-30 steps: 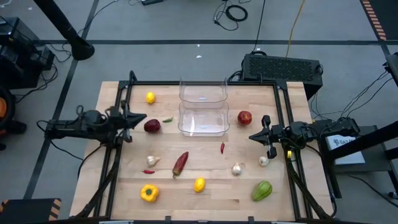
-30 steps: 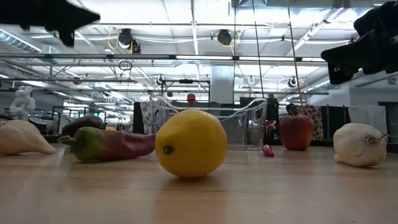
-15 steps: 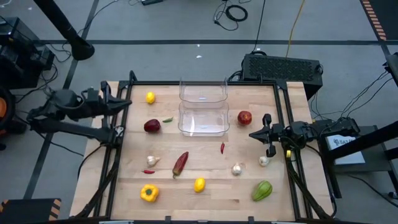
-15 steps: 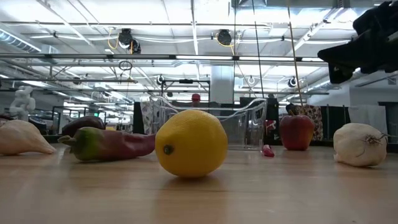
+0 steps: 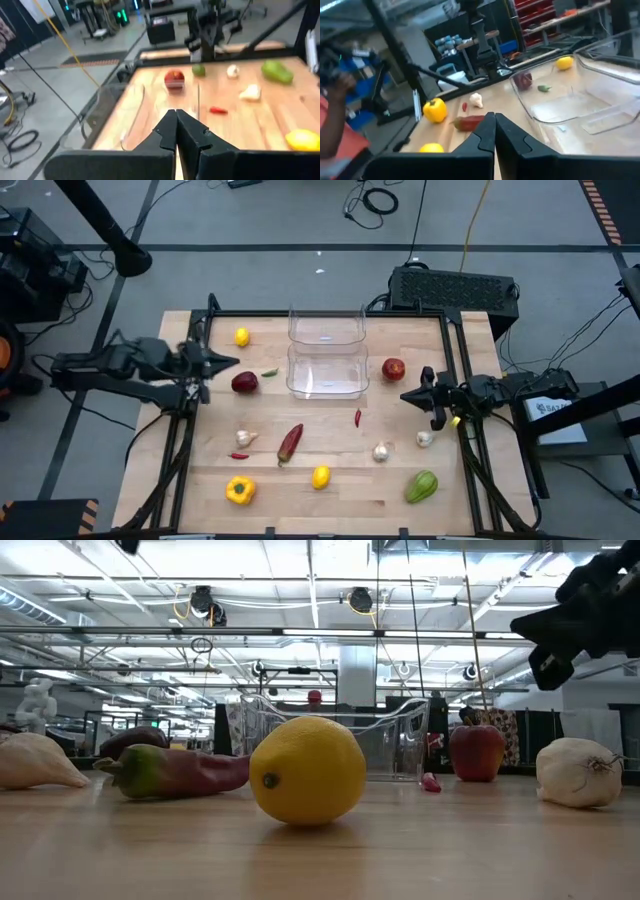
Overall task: Sort produce into baskets
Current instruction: Put the left red apple into the top transparent bin
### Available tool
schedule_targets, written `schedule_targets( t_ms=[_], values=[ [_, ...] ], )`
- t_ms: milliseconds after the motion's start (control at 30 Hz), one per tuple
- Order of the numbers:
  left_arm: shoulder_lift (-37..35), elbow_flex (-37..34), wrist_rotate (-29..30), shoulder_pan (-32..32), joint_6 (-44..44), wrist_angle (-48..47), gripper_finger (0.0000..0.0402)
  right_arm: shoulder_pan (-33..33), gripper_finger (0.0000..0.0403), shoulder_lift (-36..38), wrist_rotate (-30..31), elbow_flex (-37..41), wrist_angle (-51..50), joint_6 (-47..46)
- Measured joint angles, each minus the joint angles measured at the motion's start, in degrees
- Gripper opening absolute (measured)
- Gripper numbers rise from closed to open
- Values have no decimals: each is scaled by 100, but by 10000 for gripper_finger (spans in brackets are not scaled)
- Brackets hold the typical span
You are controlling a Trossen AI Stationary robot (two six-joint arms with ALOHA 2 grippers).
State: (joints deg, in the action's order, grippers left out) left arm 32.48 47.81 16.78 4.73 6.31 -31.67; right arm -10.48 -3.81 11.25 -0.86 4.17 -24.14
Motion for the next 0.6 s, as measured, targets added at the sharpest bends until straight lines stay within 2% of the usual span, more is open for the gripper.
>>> schedule_targets(
  t_ms=[100,200,367,500,600],
  values=[
    [121,-313,35,0,0,468,6,45,0,-59,561,-206,-193,-71],
    [274,-510,43,0,4,800,6,111,0,-345,845,-929,-808,139],
    [519,-614,101,0,48,1070,6,177,0,-1434,1229,-2924,-1924,951],
    [687,-614,533,0,43,1123,6,192,0,-2554,1730,-4680,-3005,1369],
    [792,-614,667,-2,20,1168,6,191,0,-3259,2126,-5423,-3788,1701]
  ],
)
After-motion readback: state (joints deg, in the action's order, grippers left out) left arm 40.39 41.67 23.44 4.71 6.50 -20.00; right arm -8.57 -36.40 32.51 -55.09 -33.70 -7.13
